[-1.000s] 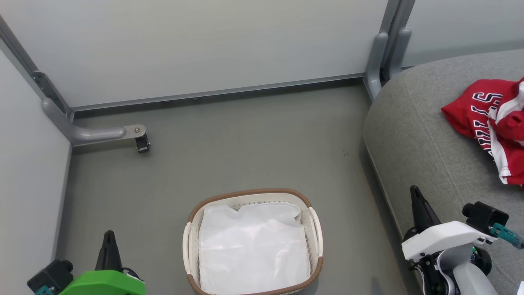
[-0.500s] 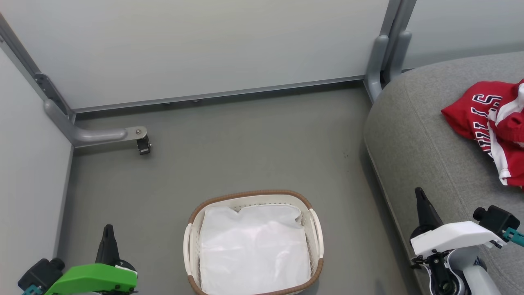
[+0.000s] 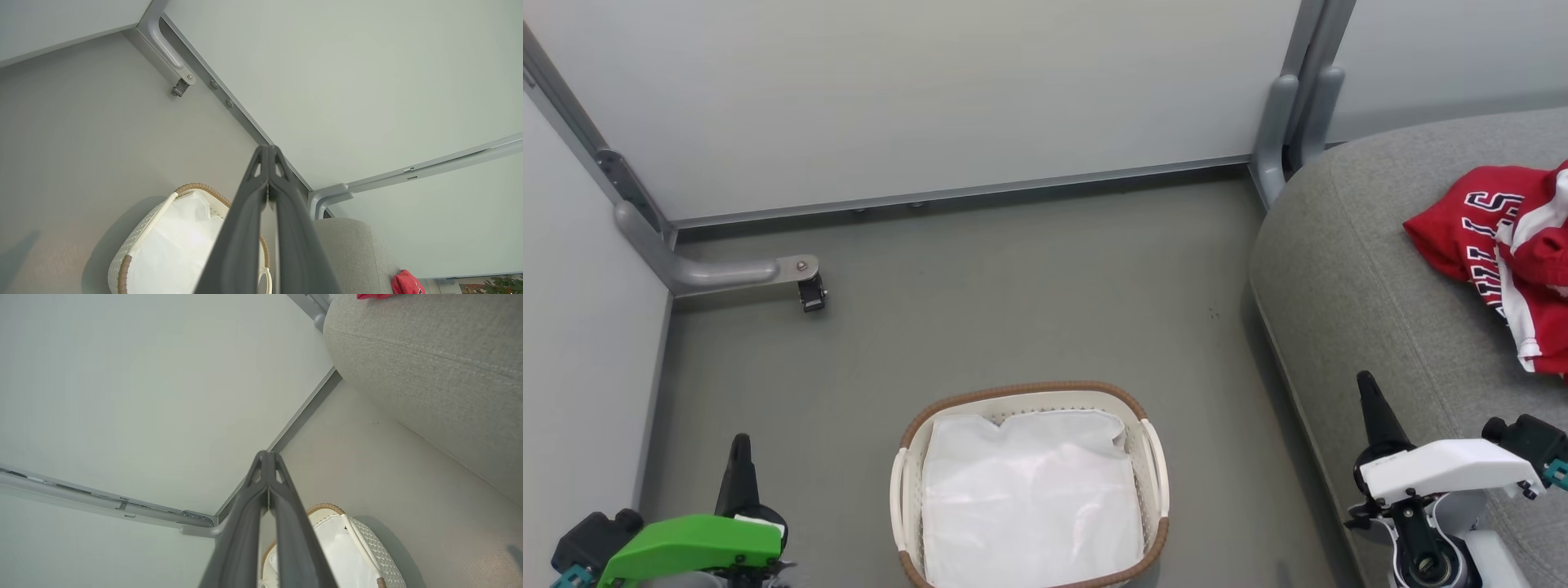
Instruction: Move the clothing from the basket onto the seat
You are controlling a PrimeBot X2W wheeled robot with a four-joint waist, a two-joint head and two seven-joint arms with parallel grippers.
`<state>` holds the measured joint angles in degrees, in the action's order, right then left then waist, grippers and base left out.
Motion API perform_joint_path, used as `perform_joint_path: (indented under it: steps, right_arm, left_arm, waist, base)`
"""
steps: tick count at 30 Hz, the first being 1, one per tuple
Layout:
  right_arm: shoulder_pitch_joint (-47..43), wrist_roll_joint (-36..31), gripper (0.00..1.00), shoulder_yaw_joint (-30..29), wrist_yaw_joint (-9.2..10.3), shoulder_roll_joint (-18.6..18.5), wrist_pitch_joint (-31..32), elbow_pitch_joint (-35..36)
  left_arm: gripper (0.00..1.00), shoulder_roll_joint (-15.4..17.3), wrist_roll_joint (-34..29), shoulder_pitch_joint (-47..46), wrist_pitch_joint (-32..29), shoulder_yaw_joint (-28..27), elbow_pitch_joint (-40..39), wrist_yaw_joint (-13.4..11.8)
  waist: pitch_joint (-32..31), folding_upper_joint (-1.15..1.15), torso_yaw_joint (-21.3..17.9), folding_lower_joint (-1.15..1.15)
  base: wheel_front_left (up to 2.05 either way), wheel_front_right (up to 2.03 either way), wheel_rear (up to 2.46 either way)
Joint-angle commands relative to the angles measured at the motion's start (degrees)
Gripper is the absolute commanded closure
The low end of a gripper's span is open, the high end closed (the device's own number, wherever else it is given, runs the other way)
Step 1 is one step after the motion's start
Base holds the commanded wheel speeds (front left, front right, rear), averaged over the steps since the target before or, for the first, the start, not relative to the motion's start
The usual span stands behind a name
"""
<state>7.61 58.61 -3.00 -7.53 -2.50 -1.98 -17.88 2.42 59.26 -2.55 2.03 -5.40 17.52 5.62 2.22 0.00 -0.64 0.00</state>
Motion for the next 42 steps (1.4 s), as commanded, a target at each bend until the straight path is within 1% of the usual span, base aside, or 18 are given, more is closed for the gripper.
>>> perform_joint_path:
  steps: [1,17,42]
  right_arm:
    - [-0.24,1.78,1.00,-0.34,0.04,-0.32,0.45,0.89]
    - [-0.69,11.24,1.00,-1.31,0.04,-0.38,2.88,1.84]
    - [-1.17,24.05,1.00,-2.68,0.05,-0.47,6.19,3.07]
  left_arm:
    - [1.00,0.41,1.79,-1.52,-0.44,-0.20,-0.67,0.48]
    - [1.00,0.49,11.08,-2.41,-2.92,-0.56,-1.62,0.94]
    - [1.00,0.58,23.58,-3.36,-6.16,-0.99,-2.70,1.56]
  waist:
    - [-0.05,0.00,0.02,0.00]
    - [-0.52,0.00,0.17,0.00]
    - [-1.30,0.00,0.41,0.00]
  base:
    - [0.00,0.00,0.00]
    - [0.00,0.00,0.00]
    - [0.00,0.00,0.00]
